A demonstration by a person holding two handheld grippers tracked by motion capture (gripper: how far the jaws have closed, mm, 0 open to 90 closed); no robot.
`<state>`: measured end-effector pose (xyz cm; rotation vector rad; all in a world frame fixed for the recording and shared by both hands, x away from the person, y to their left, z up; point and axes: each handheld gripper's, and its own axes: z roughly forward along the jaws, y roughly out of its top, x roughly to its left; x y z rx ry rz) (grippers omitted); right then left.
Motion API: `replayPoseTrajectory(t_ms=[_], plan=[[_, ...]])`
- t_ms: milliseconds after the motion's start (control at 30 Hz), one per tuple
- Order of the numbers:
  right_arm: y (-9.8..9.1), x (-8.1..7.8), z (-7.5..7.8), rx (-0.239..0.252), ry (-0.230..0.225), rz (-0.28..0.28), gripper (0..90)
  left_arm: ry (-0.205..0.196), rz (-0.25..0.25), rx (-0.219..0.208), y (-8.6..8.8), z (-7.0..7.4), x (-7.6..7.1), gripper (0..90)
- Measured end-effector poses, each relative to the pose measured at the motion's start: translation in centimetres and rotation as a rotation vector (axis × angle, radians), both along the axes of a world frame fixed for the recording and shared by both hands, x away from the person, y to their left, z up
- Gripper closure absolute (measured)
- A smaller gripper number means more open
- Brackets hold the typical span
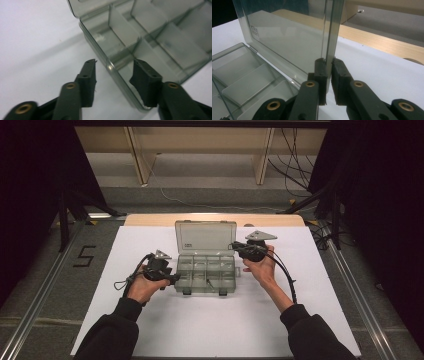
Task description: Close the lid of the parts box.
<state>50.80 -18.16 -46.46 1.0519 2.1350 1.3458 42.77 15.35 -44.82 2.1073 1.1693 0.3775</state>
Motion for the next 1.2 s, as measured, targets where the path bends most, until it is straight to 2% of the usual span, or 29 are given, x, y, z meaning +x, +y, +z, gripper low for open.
replayPoseTrajectory(t_ms=[33,100,133,167,267,300,367,400,433,467,533,600,667,700,733,800,867,967,1000,1067,1133,1200], plan=[[0.0,0.1,0.0,-0.004,-0.015,-0.001,83.6,-0.008,0.001,0.003,0.2,0.3,0.1,47.5],[0.1,-0.1,0.0,0.002,0.002,-0.001,83.6,-0.022,0.004,0.01,0.2,1.1,0.1,41.3],[0.0,0.0,0.0,-0.008,-0.021,0.0,83.6,-0.037,0.008,0.006,0.3,1.6,0.2,39.3],[0.1,0.0,0.0,-0.007,-0.026,0.003,83.6,-0.042,0.015,0.0,0.3,1.9,0.2,37.7],[0.1,0.0,0.0,0.0,-0.015,-0.005,83.6,-0.096,0.052,-0.03,0.2,3.3,0.7,35.1],[0.1,0.1,-0.1,-0.006,-0.026,-0.004,83.6,-0.105,0.042,-0.014,0.4,3.8,1.1,34.8],[0.1,0.0,-0.1,0.001,-0.013,-0.006,83.6,-0.126,0.058,-0.03,0.5,4.9,1.7,34.4],[0.1,0.1,-0.2,-0.001,-0.034,-0.01,83.6,-0.141,0.063,-0.029,0.6,5.5,2.0,34.5],[0.1,0.1,-0.2,-0.002,-0.033,-0.008,83.6,-0.154,0.091,-0.072,0.3,5.9,2.3,35.7],[0.1,0.1,-0.2,-0.003,-0.034,-0.008,83.6,-0.152,0.073,-0.057,0.6,6.5,2.7,38.5],[0.2,0.2,-0.3,0.004,-0.042,-0.006,83.6,-0.172,0.099,-0.093,0.2,7.3,3.5,42.1],[0.2,0.2,-0.3,0.008,-0.041,-0.006,83.6,-0.186,0.066,-0.061,0.2,8.1,4.1,46.5],[0.1,0.2,-0.3,0.004,-0.036,-0.006,83.6,-0.211,0.071,-0.045,-0.1,8.7,4.7,50.4],[0.2,0.2,-0.3,0.007,-0.035,-0.005,83.6,-0.219,0.065,-0.041,-0.3,8.9,5.0,55.3],[0.2,0.2,-0.3,0.006,-0.036,-0.005,83.6,-0.226,0.061,-0.043,-0.4,9.1,5.2,59.1],[0.2,0.2,-0.3,0.005,-0.035,-0.003,83.6,-0.263,0.085,-0.093,-0.9,9.3,5.7,69.2],[0.2,0.2,-0.3,0.003,-0.04,-0.006,83.6,-0.277,0.089,-0.099,-1.0,9.5,6.2,75.3],[0.2,0.2,-0.2,0.006,-0.038,-0.007,83.6,-0.286,0.115,-0.127,-1.0,9.6,7.1,86.2],[0.2,0.2,-0.3,0.002,-0.049,-0.007,83.6,-0.285,0.118,-0.118,-0.8,9.6,7.3,88.8],[0.2,0.2,-0.3,0.005,-0.036,-0.004,83.6,-0.266,0.125,-0.121,-0.8,9.4,8.0,89.5],[0.1,0.1,-0.2,-0.012,-0.028,-0.01,83.6,-0.269,0.138,-0.124,-0.9,9.2,8.4,89.6],[0.2,0.2,-0.3,0.007,-0.037,-0.005,83.6,-0.265,0.143,-0.129,-0.9,9.2,8.8,89.6]])
